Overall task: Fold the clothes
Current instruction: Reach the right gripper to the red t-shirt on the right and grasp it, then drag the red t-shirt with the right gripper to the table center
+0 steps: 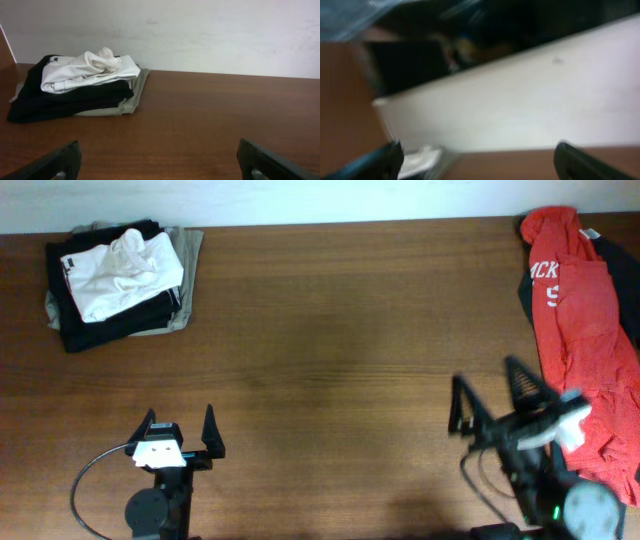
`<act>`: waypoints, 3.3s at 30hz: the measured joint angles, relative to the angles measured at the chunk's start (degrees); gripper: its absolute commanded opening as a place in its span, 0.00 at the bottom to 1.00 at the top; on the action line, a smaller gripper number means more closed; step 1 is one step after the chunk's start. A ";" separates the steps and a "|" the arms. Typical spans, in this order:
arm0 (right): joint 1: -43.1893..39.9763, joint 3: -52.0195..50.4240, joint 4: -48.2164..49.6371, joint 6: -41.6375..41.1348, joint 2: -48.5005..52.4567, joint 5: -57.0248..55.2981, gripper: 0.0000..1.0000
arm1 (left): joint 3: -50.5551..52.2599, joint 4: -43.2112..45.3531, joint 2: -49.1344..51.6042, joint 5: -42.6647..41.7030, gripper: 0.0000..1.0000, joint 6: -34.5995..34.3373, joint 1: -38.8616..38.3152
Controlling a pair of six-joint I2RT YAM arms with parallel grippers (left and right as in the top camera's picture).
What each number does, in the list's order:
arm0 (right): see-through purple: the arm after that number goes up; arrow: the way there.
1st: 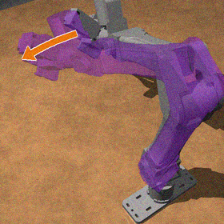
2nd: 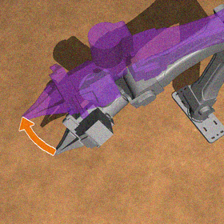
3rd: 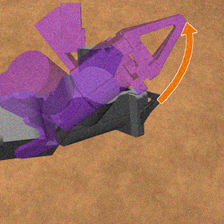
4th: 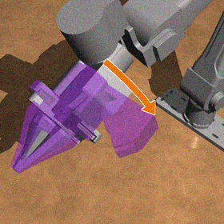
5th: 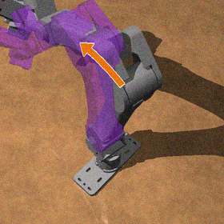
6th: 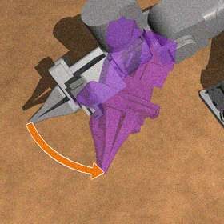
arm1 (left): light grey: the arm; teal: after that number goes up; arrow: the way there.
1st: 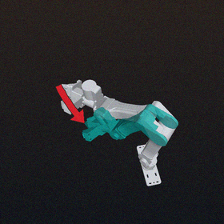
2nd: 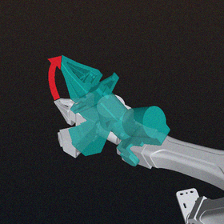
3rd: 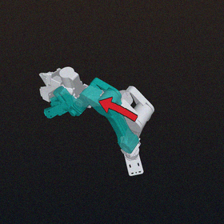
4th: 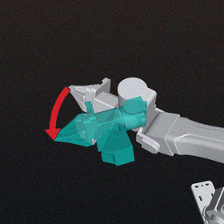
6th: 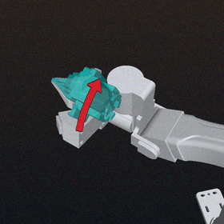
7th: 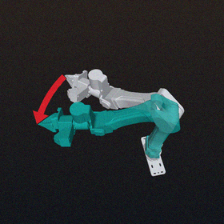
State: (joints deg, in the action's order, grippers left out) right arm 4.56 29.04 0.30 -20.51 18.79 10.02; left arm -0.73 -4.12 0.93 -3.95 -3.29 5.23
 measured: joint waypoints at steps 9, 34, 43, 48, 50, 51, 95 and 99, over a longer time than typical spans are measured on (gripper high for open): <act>-7.23 61.07 -53.86 8.76 56.13 -29.79 0.99 | 0.00 0.00 0.20 0.15 0.99 0.00 0.00; -35.08 79.54 -67.32 19.45 111.49 -21.03 0.63 | 0.00 0.00 0.20 0.15 0.99 0.00 0.00; -37.79 79.14 -63.04 20.72 112.13 -20.94 0.67 | 0.00 0.00 0.20 0.15 0.99 0.02 0.00; -37.79 76.81 -61.22 23.32 112.41 -17.59 0.70 | 0.00 0.00 0.20 0.17 0.99 0.02 0.00; -37.79 76.81 -61.09 24.00 112.43 -16.92 0.66 | 0.00 0.00 0.20 0.17 0.99 0.02 0.00; -37.79 76.81 -61.09 24.22 112.43 -16.55 0.57 | 0.00 0.00 0.20 0.17 0.99 0.00 0.00; 30.56 112.19 -74.79 8.46 111.93 -4.68 0.99 | 0.00 0.00 0.20 0.17 0.99 0.00 0.00; 18.62 112.32 -83.95 6.91 109.72 2.14 0.99 | 0.00 0.00 0.20 0.17 0.99 0.02 0.00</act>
State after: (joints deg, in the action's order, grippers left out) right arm 23.18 141.36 -83.66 -13.61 128.51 12.16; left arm -0.73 -4.12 1.13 -3.77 -3.27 5.23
